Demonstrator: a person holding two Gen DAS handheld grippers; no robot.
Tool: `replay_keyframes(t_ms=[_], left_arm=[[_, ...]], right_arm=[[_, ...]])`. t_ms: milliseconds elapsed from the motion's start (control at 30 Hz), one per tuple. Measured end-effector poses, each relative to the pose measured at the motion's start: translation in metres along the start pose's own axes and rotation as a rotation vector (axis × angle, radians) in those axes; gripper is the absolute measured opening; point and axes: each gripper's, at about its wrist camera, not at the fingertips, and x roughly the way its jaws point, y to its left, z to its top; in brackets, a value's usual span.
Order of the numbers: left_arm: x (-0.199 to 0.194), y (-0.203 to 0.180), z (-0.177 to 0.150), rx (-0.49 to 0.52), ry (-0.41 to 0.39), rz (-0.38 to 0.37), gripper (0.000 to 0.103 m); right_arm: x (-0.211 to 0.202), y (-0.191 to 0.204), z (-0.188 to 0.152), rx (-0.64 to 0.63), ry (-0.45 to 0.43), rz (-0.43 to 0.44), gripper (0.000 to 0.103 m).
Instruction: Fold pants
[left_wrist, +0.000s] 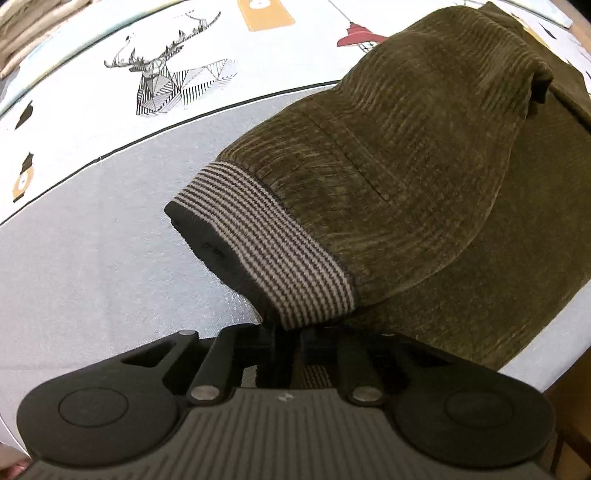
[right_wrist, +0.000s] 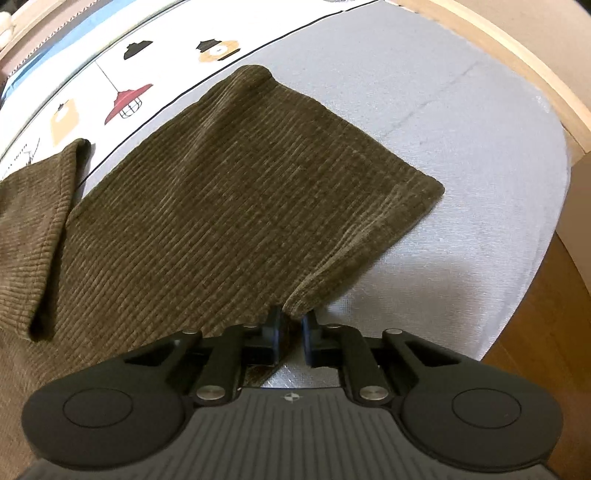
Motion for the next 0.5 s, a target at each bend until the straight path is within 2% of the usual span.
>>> replay_keyframes(t_ms=[233,367,500], left_arm=[[-0.010,-0.005,-0.008,0.032,-0.013,0.020,0.009],[-0.014,-0.006,-0.011,0.016,-0.005,0.021,0.009],[-0.011,-0.010,-0.010,0.041,0.014,0.034,0.009]], right_arm=[[-0.002,0.004,0.002,-0.060,-0.007,0.003,0.011],[0.000,0.003,0.004,-0.065,0.014,-0.006,0.011],[0.001,0.006,0.004,-0.073,0.018,-0.024,0.011]])
